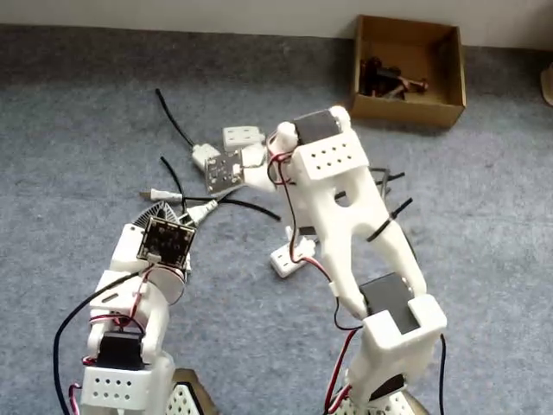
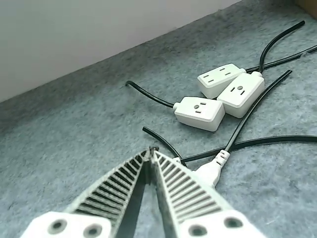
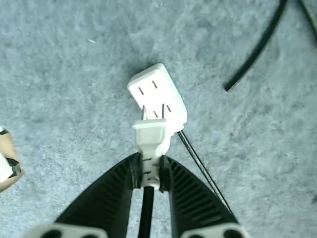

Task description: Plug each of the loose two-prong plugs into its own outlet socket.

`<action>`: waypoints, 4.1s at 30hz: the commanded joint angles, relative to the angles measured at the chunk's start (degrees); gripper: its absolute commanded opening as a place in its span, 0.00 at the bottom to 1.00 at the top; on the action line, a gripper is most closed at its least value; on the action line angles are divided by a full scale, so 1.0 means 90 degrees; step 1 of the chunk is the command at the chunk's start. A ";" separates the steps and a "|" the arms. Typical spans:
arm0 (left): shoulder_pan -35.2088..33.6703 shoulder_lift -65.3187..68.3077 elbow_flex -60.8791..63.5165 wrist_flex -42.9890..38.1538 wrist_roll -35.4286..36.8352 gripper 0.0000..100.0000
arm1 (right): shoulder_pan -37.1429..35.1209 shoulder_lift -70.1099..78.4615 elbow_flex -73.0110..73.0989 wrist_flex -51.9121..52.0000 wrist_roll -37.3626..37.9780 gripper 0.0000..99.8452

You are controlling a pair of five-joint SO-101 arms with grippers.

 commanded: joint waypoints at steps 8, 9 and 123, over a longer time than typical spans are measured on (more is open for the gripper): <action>-0.0063 -0.0073 0.0122 -0.0137 0.0059 0.01 | 0.0044 -0.0122 0.0190 0.0132 0.0088 0.01; -0.0063 -0.0073 0.0122 -0.0137 0.0059 0.01 | 0.0054 -0.0122 0.0190 0.0132 0.0098 0.01; 0.0288 -0.0073 0.0122 -0.0215 0.0020 0.01 | -0.1226 -0.0151 -0.0376 -0.2281 -0.3956 0.01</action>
